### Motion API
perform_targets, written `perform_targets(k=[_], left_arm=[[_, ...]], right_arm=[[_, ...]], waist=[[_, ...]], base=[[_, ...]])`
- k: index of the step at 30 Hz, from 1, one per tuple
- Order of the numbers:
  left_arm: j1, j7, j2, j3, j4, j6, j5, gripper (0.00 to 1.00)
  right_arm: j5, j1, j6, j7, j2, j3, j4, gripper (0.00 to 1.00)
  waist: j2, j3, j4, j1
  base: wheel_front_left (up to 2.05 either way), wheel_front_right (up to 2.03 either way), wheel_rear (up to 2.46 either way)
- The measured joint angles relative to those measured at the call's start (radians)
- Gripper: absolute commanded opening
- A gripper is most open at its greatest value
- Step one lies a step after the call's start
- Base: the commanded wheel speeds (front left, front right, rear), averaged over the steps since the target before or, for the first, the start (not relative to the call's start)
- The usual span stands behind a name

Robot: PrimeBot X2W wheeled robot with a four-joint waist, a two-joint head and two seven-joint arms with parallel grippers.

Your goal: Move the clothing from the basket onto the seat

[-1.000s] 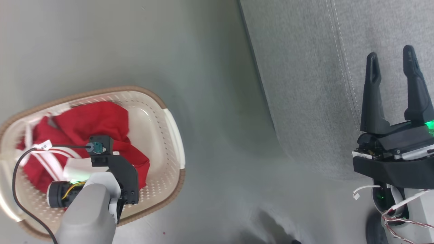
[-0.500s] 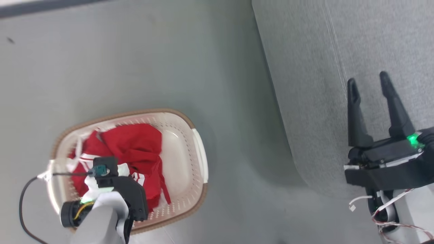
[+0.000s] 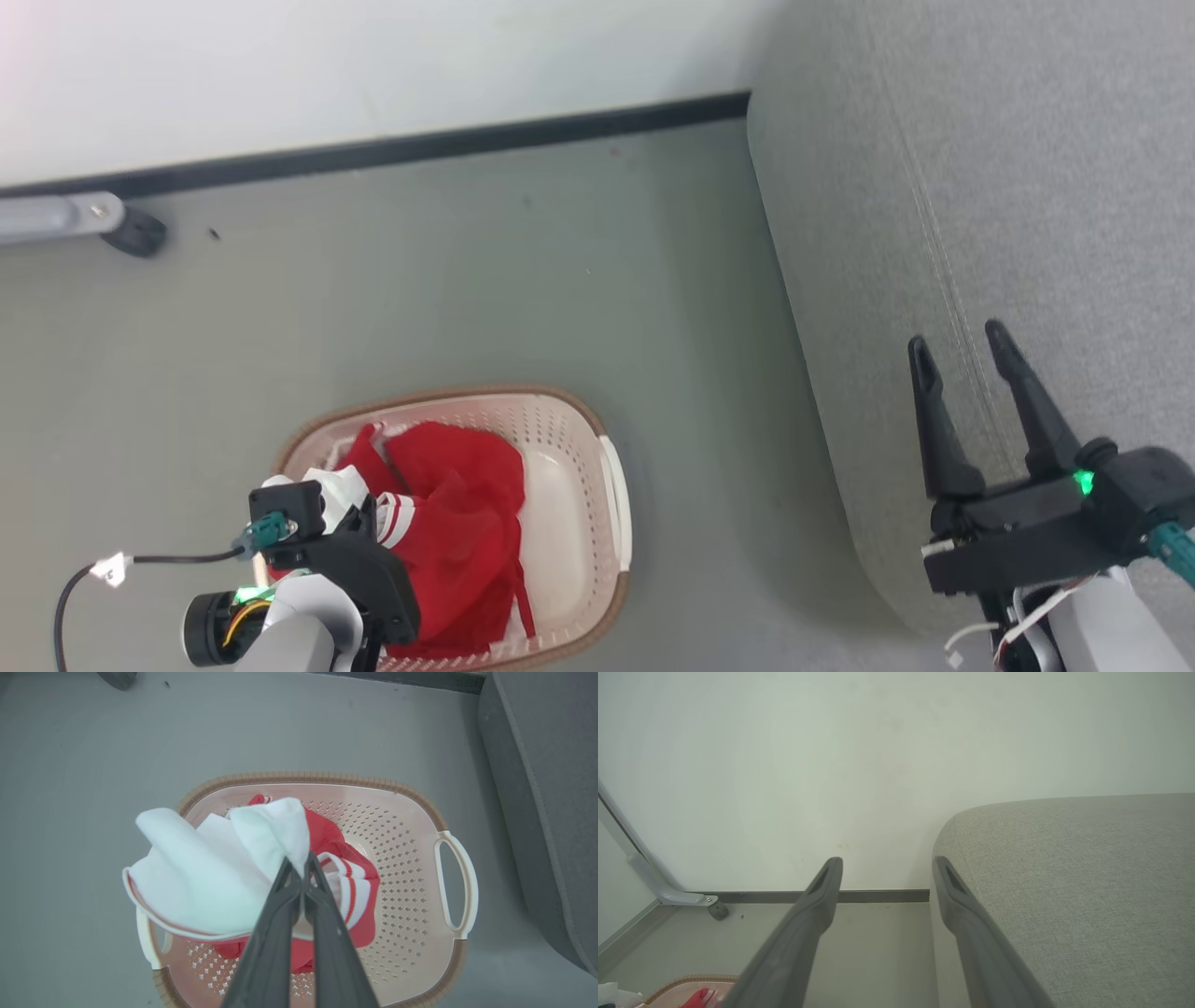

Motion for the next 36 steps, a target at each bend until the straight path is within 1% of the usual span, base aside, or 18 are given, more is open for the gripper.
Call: perform_targets(k=[6, 9, 13, 21, 27, 28, 36], left_arm=[[0.027, -0.066, -0.001, 0.003, -0.037, -0.017, -0.002, 0.00], [0.041, -0.072, -0.002, 0.003, -0.059, -0.019, -0.004, 0.00], [0.058, -0.081, -0.002, 0.000, -0.103, -0.035, -0.003, 0.00], [0.090, -0.089, -0.002, -0.013, -0.228, -0.048, 0.003, 0.00], [0.108, -0.094, -0.002, -0.039, -0.345, -0.062, 0.012, 0.00], [0.108, -0.094, -0.002, -0.039, -0.345, -0.062, 0.012, 0.00], [0.174, -0.094, -0.001, -0.104, -0.513, -0.079, 0.030, 0.00]], right_arm=[[0.000, 0.057, 0.007, 0.000, 0.009, 0.011, 0.034, 1.00], [0.002, 0.078, 0.007, 0.000, 0.017, 0.020, 0.051, 1.00], [0.009, 0.104, 0.007, 0.000, 0.024, 0.026, 0.060, 1.00], [0.012, 0.146, 0.009, 0.000, 0.038, 0.050, 0.082, 1.00], [0.026, 0.186, 0.016, 0.000, 0.041, 0.066, 0.085, 1.00], [0.026, 0.186, 0.016, 0.000, 0.041, 0.066, 0.085, 1.00], [0.026, 0.233, 0.016, 0.000, 0.047, 0.086, 0.085, 1.00]], waist=[[-0.0001, -0.089, 0.033, -0.0001], [-0.0001, -0.131, 0.048, 0.0000], [0.0000, -0.185, 0.063, -0.0001], [0.0000, -0.272, 0.077, 0.0000], [0.0000, -0.320, 0.077, 0.0001], [0.0000, -0.320, 0.077, 0.0001], [0.0000, -0.375, 0.071, 0.0001]], base=[[0.00, 0.00, 0.00], [0.00, 0.00, 0.00], [0.00, 0.00, 0.00], [0.00, 0.00, 0.00], [0.00, 0.00, 0.00], [0.00, 0.00, 0.00], [0.00, 0.00, 0.00]])
